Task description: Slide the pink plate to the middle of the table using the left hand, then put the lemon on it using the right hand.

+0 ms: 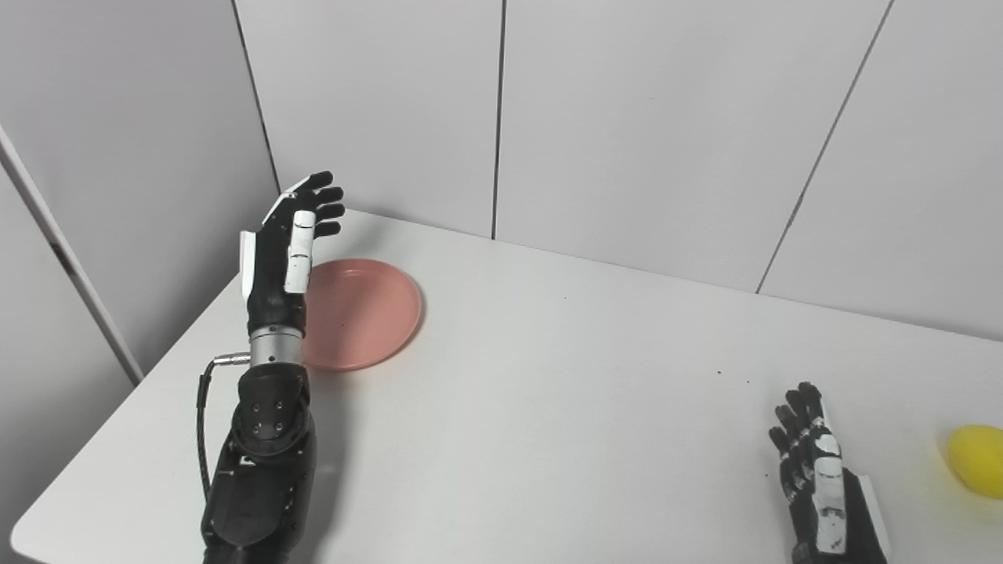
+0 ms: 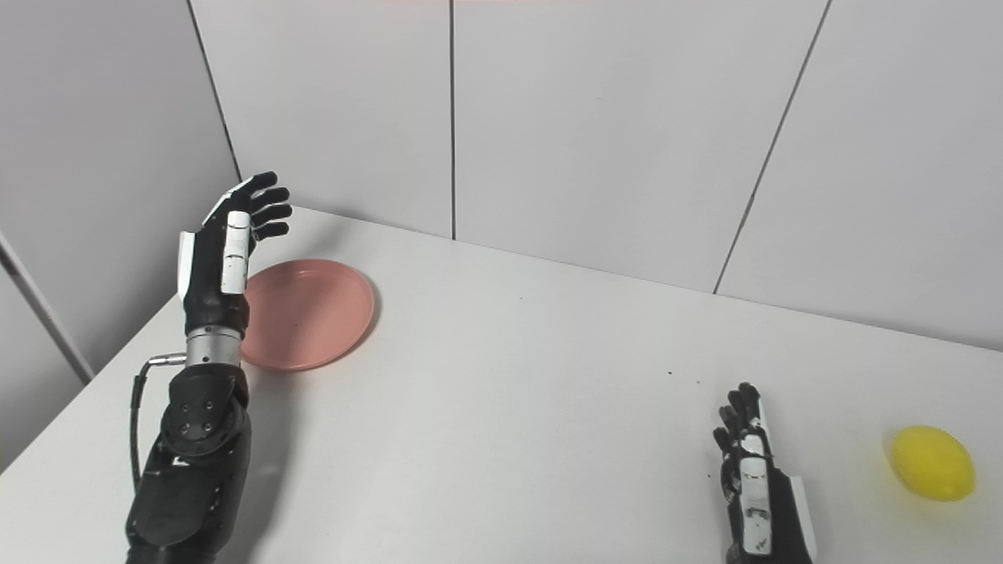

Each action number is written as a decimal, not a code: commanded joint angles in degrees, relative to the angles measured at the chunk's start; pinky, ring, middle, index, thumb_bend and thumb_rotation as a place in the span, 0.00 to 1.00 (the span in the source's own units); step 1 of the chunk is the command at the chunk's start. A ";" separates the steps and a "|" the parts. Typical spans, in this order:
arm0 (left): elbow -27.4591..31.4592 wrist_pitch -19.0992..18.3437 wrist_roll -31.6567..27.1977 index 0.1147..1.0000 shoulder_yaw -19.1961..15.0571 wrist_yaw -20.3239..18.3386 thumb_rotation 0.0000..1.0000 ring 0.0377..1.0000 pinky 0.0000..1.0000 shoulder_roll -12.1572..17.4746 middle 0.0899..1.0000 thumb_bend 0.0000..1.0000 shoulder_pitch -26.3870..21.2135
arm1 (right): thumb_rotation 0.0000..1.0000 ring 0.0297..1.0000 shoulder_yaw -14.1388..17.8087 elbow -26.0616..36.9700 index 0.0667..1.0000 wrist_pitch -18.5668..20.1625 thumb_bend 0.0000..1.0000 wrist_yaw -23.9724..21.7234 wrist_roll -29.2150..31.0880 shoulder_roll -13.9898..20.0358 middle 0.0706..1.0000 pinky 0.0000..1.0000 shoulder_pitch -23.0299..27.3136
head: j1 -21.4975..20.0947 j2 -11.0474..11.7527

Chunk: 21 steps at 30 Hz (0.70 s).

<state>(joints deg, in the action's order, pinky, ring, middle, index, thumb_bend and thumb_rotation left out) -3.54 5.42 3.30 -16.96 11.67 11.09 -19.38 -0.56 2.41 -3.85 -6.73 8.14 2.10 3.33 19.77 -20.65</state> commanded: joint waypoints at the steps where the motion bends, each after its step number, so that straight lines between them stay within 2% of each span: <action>1: 0.61 0.92 1.20 0.70 -0.45 1.21 1.00 0.72 0.69 1.85 0.73 0.75 -1.71 | 1.00 1.00 0.26 1.33 1.00 -3.10 0.64 -0.82 0.56 0.49 1.00 1.00 0.93 | 0.01 -0.08; 7: -1.31 0.43 2.36 0.70 -1.52 3.33 1.00 0.72 0.71 2.94 0.73 0.78 -1.62 | 1.00 1.00 0.41 1.38 1.00 -3.29 0.64 -0.85 0.53 0.56 1.00 1.00 1.00 | 0.71 -0.01; 13: -2.03 -0.57 2.20 0.72 -2.28 3.54 1.00 0.74 0.75 3.79 0.74 0.77 -1.04 | 1.00 1.00 0.47 1.26 1.00 -3.45 0.63 -0.91 0.86 0.39 1.00 1.00 1.06 | 0.94 0.18; 15: -2.62 -0.75 2.18 0.73 -2.41 3.52 1.00 0.76 0.77 4.04 0.75 0.83 -0.97 | 1.00 1.00 0.51 1.37 1.00 -3.33 0.63 -0.97 1.09 0.37 1.00 1.00 1.05 | 1.17 0.20; 17: -3.20 -0.76 2.27 0.73 -2.49 3.73 1.00 0.76 0.77 4.23 0.76 0.84 -0.94 | 1.00 1.00 0.60 1.30 1.00 -3.37 0.63 -1.19 1.52 0.48 1.00 1.00 1.07 | 1.26 0.21; 21: -4.74 -0.41 2.12 0.75 -2.90 4.13 1.00 0.76 0.78 4.64 0.77 0.82 -0.95 | 1.00 1.00 0.80 1.46 1.00 -3.29 0.64 -1.30 1.75 0.49 1.00 1.00 1.04 | 1.40 0.11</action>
<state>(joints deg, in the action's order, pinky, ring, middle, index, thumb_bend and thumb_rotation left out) -9.17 3.96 4.91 -19.56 14.69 14.08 -18.85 -0.18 2.39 -3.85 -7.80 9.61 2.40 3.33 21.09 -20.48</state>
